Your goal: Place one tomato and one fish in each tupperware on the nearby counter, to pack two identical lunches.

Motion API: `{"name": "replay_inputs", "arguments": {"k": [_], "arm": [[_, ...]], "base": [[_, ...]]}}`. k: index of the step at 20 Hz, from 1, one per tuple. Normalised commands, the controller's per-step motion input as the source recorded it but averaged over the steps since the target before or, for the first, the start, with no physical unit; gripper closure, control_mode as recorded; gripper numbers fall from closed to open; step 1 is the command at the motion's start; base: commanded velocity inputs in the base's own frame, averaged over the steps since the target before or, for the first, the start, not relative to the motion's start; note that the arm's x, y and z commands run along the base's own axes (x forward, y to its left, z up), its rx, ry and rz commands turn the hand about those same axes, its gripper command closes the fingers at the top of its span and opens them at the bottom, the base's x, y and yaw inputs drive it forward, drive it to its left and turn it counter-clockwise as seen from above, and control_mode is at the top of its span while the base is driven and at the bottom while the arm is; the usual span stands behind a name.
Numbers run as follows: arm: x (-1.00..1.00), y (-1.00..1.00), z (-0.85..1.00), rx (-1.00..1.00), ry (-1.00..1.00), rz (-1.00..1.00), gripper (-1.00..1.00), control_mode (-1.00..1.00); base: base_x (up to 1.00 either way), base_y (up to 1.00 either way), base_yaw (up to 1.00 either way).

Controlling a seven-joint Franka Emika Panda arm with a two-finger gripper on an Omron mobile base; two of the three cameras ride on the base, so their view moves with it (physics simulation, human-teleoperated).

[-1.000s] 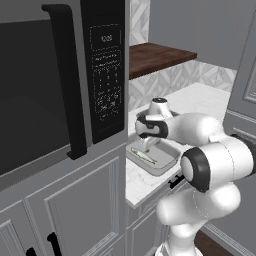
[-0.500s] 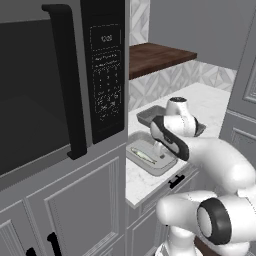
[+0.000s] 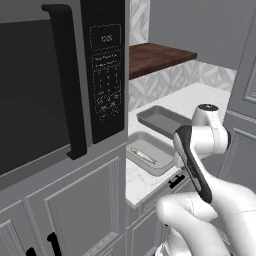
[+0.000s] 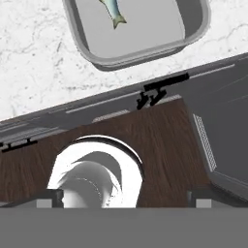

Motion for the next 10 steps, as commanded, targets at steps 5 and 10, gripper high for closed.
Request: {"name": "replay_inputs", "arguments": {"k": [5, 10], "arm": [[-0.73, -0.01, 0.95, 0.0, 0.0, -0.25, -1.0, -1.0], [-1.0, 0.09, 0.25, 0.0, 0.0, -0.15, -1.0, -1.0]], "base": [[0.0, 0.0, 0.0], [0.0, 0.0, 0.0]]}}
